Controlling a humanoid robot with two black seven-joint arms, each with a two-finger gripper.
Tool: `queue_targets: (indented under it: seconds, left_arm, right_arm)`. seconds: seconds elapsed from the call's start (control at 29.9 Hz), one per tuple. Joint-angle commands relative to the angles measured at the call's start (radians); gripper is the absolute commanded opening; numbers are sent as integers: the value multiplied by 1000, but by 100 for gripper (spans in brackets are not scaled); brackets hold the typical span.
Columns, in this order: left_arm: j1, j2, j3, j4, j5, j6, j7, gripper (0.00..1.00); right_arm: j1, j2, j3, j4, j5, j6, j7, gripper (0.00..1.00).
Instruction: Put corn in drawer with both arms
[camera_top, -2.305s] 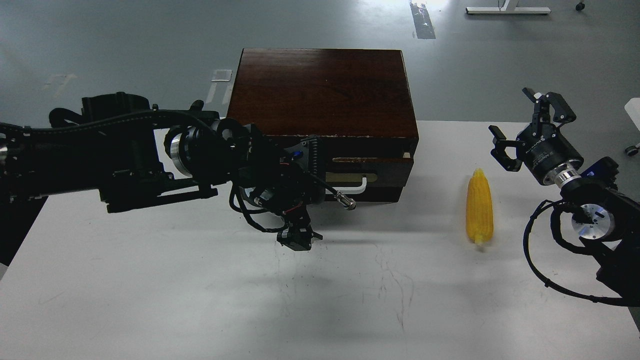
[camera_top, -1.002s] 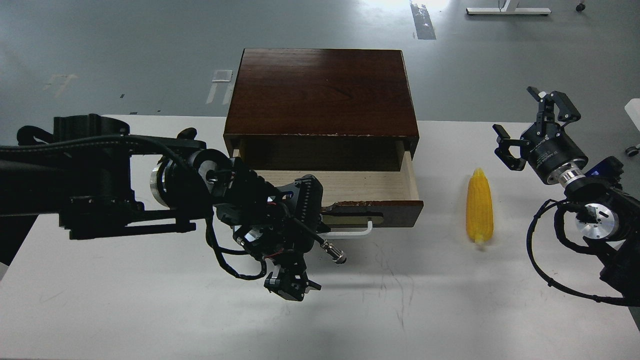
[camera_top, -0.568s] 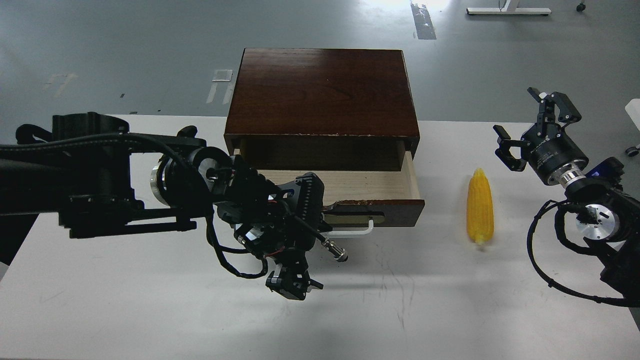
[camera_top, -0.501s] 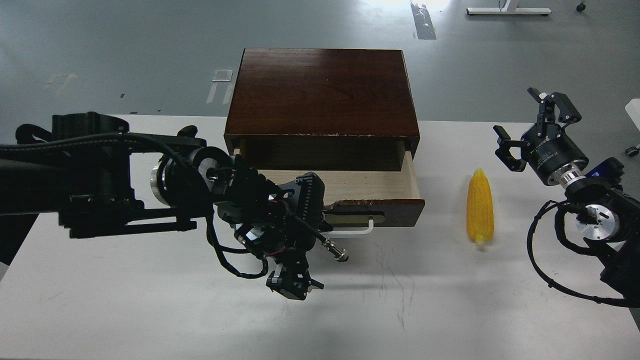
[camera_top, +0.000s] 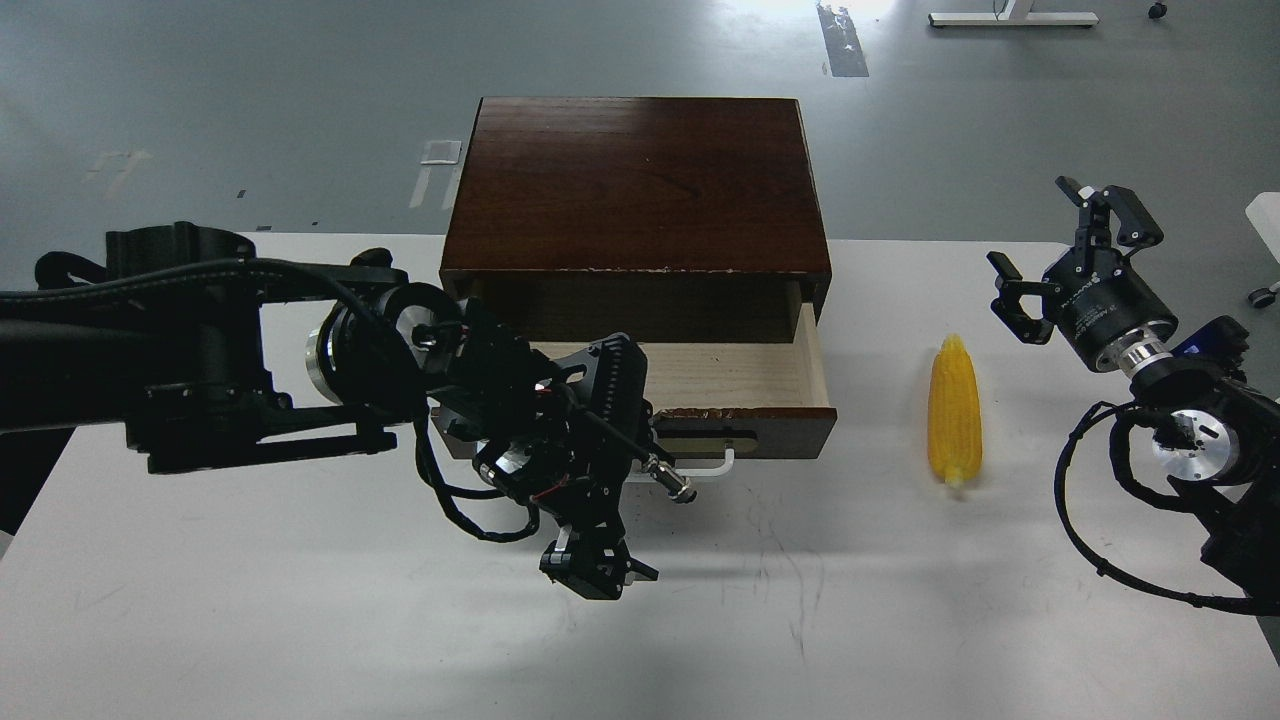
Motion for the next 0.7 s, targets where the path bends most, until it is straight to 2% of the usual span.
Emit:
queue_targets:
  seconds: [0.0,0.23,0.33,0.43,0.67]
  left_arm:
    - [-7,13,-57,-29,-18,0,0,99]
    - [-59,53,-186,-58,-222,0,0,99]
    - [-70,88,-282,-46,-410,0,0,99]
    - [-68,119,-364,20,-628,0,0,99]
    - [-29,168,-415,230,-1078,0,3,99]
  right_arm:
    - [0,-4,2,0,0,0,0,100]
    - [0,-14,5,0,0,0,0,100]
    - [0,-18,5,0,0,0,0,100]
    - [0,-23,5,0,0,0,0,100]
    - [0,-24,5,0,0,0,0,100]
